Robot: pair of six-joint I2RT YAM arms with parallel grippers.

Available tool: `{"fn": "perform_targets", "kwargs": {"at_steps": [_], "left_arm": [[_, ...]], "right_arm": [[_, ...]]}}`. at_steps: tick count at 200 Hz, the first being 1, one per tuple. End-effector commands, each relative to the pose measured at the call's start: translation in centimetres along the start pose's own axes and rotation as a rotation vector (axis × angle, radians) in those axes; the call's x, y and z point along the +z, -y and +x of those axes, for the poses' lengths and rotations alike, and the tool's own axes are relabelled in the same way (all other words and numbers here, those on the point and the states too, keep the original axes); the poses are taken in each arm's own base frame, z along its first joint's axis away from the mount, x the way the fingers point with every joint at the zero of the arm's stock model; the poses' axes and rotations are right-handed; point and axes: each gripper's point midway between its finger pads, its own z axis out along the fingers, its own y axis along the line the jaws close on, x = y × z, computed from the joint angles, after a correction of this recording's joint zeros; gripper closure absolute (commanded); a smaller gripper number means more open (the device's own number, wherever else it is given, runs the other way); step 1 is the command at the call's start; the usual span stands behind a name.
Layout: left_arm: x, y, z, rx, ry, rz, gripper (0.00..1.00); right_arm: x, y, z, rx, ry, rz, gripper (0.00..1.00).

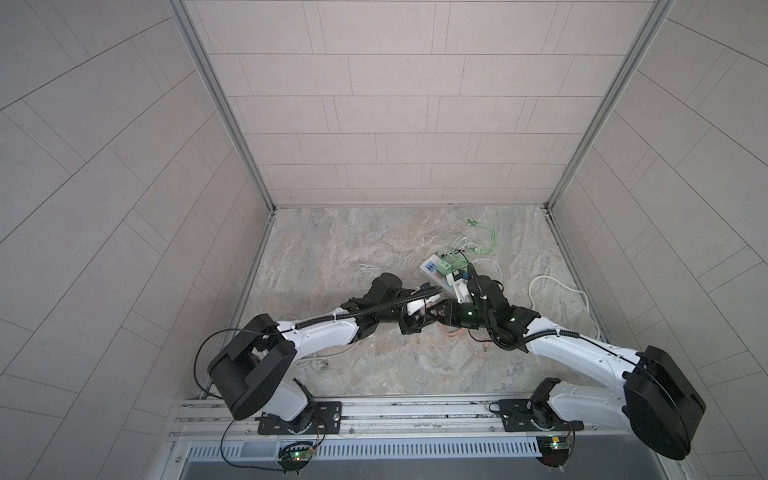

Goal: Insert the plug
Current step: 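Close the right gripper on the pink charger beside the left gripper, then open the left gripper and draw it back while the right gripper holds the charger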

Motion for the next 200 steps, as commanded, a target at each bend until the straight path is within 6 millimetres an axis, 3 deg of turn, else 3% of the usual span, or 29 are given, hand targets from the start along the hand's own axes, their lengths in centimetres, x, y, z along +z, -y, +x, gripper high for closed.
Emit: {"fn": "perform_targets", "kwargs": {"at_steps": [1, 42, 72, 91, 124, 173, 200], "left_arm": [[-1.4, -0.3, -3.1, 0.056, 0.116, -0.046, 0.27], [-2.9, -1.1, -3.4, 0.035, 0.127, -0.131, 0.14], [-5.1, -3.0, -2.2, -0.059, 0.126, -0.298, 0.06], [-6.7, -3.7, -0.9, -0.085, 0.108, -0.387, 0.02], [-10.6, -6.9, 2.2, -0.244, 0.056, -0.668, 0.0], [-15.8, -9.2, 7.8, -0.445, 0.017, -0.96, 0.0], [-18.1, -9.5, 10.3, -0.618, 0.034, -1.021, 0.01]], "right_arm": [[-0.7, -1.1, -0.9, -0.07, 0.026, 0.009, 0.97], [-1.0, -1.0, -1.2, -0.161, 0.01, 0.051, 0.98], [-1.5, -0.5, -1.1, -0.267, -0.041, 0.123, 0.98], [-1.2, -0.6, -1.4, -0.289, -0.037, 0.126, 0.99], [0.2, -0.8, -1.3, -0.258, -0.07, 0.112, 0.99], [2.3, -1.9, -0.6, -0.261, -0.095, 0.101, 0.99], [2.4, -2.0, -0.6, -0.257, -0.091, 0.105, 0.99]]}}
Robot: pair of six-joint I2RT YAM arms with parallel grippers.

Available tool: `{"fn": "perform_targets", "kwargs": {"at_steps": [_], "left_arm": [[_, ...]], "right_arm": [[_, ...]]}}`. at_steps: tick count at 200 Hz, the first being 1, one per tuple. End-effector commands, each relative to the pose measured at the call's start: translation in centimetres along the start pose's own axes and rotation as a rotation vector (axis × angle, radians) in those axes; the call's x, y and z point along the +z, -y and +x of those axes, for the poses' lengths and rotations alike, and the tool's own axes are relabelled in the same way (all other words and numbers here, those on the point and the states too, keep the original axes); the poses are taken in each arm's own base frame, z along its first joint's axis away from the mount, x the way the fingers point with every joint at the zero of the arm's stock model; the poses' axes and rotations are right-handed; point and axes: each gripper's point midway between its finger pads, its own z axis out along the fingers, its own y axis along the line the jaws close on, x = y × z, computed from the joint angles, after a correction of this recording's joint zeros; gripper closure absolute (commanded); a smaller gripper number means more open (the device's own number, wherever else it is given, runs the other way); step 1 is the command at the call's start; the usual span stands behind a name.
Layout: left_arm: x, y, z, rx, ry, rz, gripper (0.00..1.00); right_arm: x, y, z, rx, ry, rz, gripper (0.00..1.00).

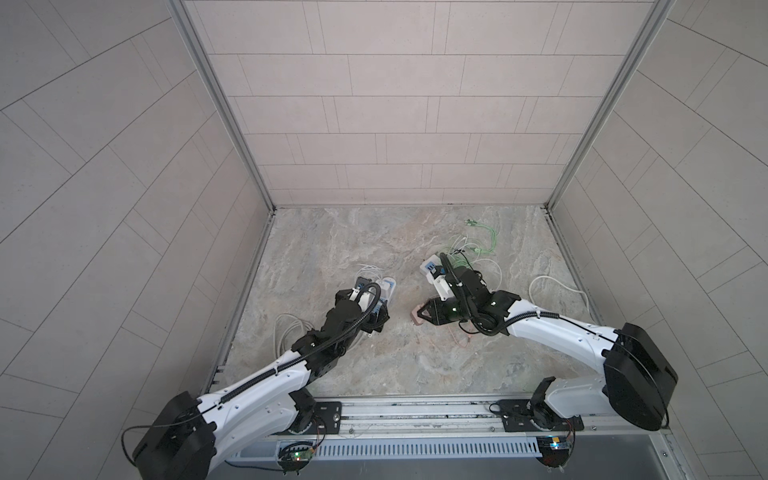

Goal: Insert the plug
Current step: 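Open the left gripper and draw it back while the right gripper holds the charger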

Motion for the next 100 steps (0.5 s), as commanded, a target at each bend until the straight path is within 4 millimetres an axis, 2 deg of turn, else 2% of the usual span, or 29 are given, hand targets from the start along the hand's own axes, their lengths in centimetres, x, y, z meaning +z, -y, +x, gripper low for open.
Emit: {"fn": "perform_targets", "kwargs": {"at_steps": [1, 39, 59, 65, 86, 100], "left_arm": [[-0.8, -3.6, 1.9, -0.174, -0.049, -0.141, 0.01], [-1.8, -4.7, 2.2, -0.307, -0.065, -0.151, 0.01], [-1.5, -4.0, 2.9, -0.395, -0.124, -0.11, 0.01], [-1.0, -3.6, 3.8, -0.412, -0.173, -0.104, 0.01], [0.1, -1.9, 5.3, -0.46, -0.283, -0.043, 0.01], [0.9, -1.6, 6.4, -0.457, -0.341, -0.051, 0.01]], "right_arm": [[-0.3, -0.8, -1.4, -0.001, 0.046, -0.009, 0.99], [-0.8, -1.0, -1.4, 0.002, 0.059, -0.012, 1.0], [-1.1, -1.0, -1.4, 0.0, 0.067, -0.012, 0.99], [-1.2, -1.0, -1.5, 0.001, 0.069, -0.013, 1.0], [-1.4, -1.1, -1.5, 0.0, 0.073, -0.016, 0.99], [-1.4, -1.1, -1.3, 0.001, 0.071, -0.02, 0.99]]}}
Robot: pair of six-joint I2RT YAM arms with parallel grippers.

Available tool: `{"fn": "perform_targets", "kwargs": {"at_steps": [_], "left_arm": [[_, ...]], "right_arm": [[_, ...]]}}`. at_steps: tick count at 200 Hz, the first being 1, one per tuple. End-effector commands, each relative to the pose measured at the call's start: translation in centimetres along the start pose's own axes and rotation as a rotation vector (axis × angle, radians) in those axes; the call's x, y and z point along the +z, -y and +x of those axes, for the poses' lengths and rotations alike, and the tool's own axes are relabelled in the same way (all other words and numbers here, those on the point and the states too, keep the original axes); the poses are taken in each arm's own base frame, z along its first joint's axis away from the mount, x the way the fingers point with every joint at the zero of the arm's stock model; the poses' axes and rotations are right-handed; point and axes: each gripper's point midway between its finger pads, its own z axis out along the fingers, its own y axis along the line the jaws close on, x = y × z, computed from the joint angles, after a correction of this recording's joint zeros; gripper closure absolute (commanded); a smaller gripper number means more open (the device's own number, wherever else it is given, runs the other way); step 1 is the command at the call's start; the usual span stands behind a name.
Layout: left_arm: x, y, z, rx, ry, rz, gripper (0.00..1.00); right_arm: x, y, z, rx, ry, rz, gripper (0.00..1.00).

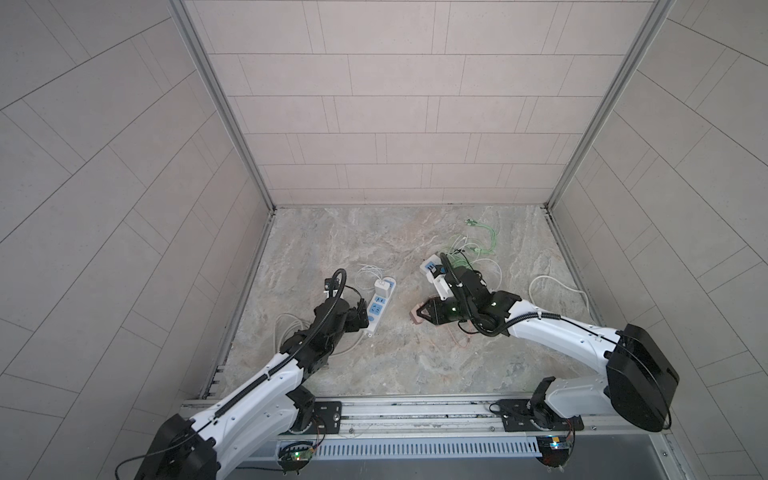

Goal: Insert the plug
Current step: 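Open the left gripper and draw it back while the right gripper holds the charger, then carry the pink charger with the right gripper toward the blue-socket strip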

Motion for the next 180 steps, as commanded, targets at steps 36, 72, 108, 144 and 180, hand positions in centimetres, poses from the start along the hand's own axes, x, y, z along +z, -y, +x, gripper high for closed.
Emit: {"fn": "perform_targets", "kwargs": {"at_steps": [36, 72, 108, 144, 180], "left_arm": [[2.5, 2.6, 2.1, -0.099, -0.138, 0.1, 0.01], [3.0, 4.2, 3.4, -0.076, -0.204, 0.19, 0.01], [3.6, 5.6, 4.7, -0.104, -0.233, 0.282, 0.04], [3.3, 8.2, 5.3, -0.135, -0.257, 0.402, 0.06], [2.0, 11.4, 5.8, -0.11, -0.28, 0.491, 0.08]], "right_arm": [[-1.1, -0.7, -0.6, -0.004, 0.049, -0.024, 0.99], [-1.4, -0.5, -0.5, -0.002, 0.06, -0.02, 0.99], [-1.7, 0.1, -0.6, 0.022, 0.066, -0.017, 0.99], [-2.4, 1.4, -0.4, 0.037, 0.082, -0.001, 0.99], [-3.1, 3.0, -0.2, 0.072, 0.093, 0.031, 0.98]]}}
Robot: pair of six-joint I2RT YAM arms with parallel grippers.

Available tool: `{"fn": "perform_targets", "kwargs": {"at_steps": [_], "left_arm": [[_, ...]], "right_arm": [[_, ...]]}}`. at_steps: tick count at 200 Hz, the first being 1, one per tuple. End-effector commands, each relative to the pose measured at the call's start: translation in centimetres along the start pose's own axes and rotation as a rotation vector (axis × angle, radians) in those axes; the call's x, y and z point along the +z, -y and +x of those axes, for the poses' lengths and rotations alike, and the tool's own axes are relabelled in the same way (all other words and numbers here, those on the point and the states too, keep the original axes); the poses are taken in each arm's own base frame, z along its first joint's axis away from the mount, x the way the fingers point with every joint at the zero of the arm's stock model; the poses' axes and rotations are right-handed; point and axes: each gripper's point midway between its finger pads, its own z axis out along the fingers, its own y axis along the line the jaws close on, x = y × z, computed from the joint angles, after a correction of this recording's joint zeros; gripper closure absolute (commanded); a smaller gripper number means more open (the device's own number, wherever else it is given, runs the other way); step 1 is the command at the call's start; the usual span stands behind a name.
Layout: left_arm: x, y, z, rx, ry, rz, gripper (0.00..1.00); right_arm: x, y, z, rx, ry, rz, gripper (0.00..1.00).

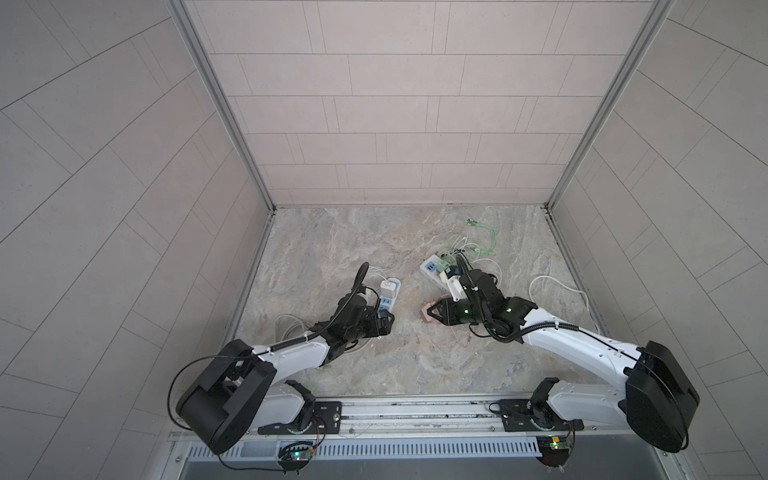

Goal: Insert the plug
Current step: 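Carry the pink charger with the right gripper toward the blue-socket strip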

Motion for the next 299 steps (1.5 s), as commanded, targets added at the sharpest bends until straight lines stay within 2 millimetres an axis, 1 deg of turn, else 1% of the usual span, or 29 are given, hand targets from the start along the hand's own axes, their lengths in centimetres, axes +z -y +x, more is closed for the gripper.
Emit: {"fn": "perform_targets", "kwargs": {"at_steps": [1, 9, 22, 51, 66, 86, 109, 131, 144, 160, 177, 200, 226, 242, 258, 283, 299], "left_arm": [[-0.1, 3.7, -0.1, 0.017, 0.001, 0.127, 0.08], [-0.2, 4.7, 0.1, 0.035, 0.001, 0.147, 0.08], [-0.1, 5.8, 0.4, 0.014, -0.012, 0.175, 0.08], [0.5, 7.1, 0.9, 0.01, -0.034, 0.212, 0.1], [0.6, 6.9, 1.2, 0.025, -0.046, 0.2, 0.1], [0.6, 6.4, 1.5, 0.038, -0.056, 0.177, 0.1], [0.2, 6.0, 1.5, 0.041, -0.045, 0.169, 0.1], [-0.3, 5.8, 1.4, 0.056, -0.048, 0.143, 0.1], [-0.5, 5.8, 1.4, 0.104, -0.053, 0.133, 0.1], [-0.6, 5.6, 1.6, 0.121, -0.072, 0.12, 0.1], [-0.5, 5.4, 1.9, 0.122, -0.079, 0.115, 0.09], [-0.1, 5.2, 2.1, 0.114, -0.084, 0.116, 0.09], [0.3, 4.4, 2.4, 0.111, -0.084, 0.095, 0.09], [0.5, 4.0, 2.3, 0.106, -0.069, 0.082, 0.1], [0.6, 3.9, 2.1, 0.104, -0.061, 0.087, 0.09], [0.9, 4.2, 1.7, 0.078, -0.041, 0.115, 0.09], [1.3, 4.8, 1.3, 0.07, -0.023, 0.147, 0.09]], "right_arm": [[-0.7, 0.5, -0.5, 0.014, 0.029, 0.01, 0.98], [-0.8, 0.8, -0.5, 0.02, 0.028, 0.015, 0.98], [-0.8, 1.2, -0.5, 0.029, 0.026, 0.026, 0.98], [-0.8, 1.8, -0.5, 0.048, 0.028, 0.058, 0.98], [-0.7, 1.9, -0.3, 0.066, 0.019, 0.064, 0.98], [-0.4, 2.6, 0.4, 0.091, -0.007, 0.1, 0.98], [0.4, 3.2, 1.3, 0.108, -0.031, 0.108, 0.98], [0.7, 3.5, 2.0, 0.112, -0.053, 0.113, 0.98], [0.9, 3.9, 2.3, 0.114, -0.06, 0.122, 0.98], [1.3, 4.4, 2.9, 0.123, -0.075, 0.138, 0.98], [2.0, 4.6, 3.2, 0.134, -0.084, 0.133, 0.98], [3.0, 4.6, 2.8, 0.14, -0.087, 0.127, 0.98], [4.0, 3.9, 2.0, 0.134, -0.111, 0.104, 0.99], [4.7, 4.0, 1.5, 0.134, -0.118, 0.106, 0.99], [5.7, 4.4, 1.0, 0.149, -0.133, 0.103, 1.0], [7.0, 4.4, -0.7, 0.16, -0.125, 0.094, 1.0], [8.0, 4.4, -2.1, 0.167, -0.121, 0.086, 1.0]]}}
